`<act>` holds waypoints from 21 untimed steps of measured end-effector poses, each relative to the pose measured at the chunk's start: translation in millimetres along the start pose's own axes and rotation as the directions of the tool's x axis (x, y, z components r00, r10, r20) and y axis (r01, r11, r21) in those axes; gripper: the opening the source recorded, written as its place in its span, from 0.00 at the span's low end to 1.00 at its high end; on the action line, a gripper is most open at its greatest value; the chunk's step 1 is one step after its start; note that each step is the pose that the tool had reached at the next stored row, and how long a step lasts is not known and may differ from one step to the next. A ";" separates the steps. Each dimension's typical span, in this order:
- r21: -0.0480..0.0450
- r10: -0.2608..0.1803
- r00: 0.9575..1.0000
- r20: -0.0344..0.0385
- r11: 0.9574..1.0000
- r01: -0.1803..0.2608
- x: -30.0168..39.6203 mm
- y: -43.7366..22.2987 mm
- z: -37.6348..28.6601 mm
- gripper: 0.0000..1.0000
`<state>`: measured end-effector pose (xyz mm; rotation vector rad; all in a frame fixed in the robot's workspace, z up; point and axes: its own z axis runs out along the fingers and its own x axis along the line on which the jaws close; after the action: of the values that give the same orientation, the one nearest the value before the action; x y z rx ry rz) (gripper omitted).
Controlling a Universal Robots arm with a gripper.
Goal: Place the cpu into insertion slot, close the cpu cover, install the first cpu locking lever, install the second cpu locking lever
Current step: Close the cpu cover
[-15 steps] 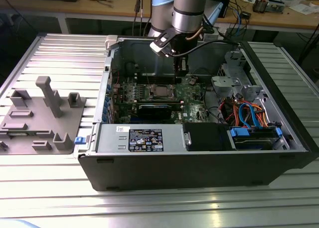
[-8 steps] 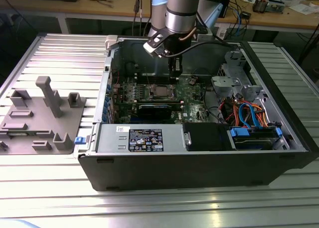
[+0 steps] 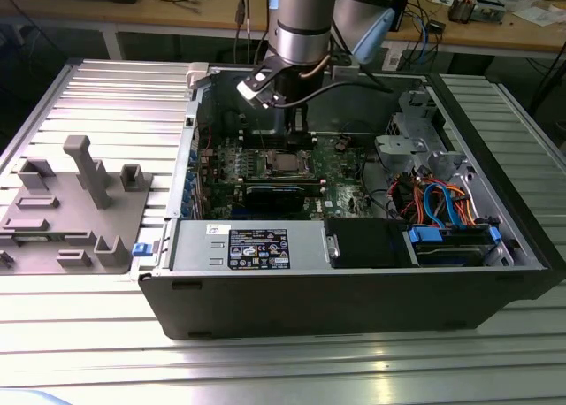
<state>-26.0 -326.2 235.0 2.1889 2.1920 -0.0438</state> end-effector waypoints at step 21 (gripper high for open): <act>0.002 -0.013 1.000 -0.007 1.000 0.013 -3.7 -25.5 20.6 0.11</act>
<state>-51.2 -331.1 214.3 2.1791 2.2105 -0.0387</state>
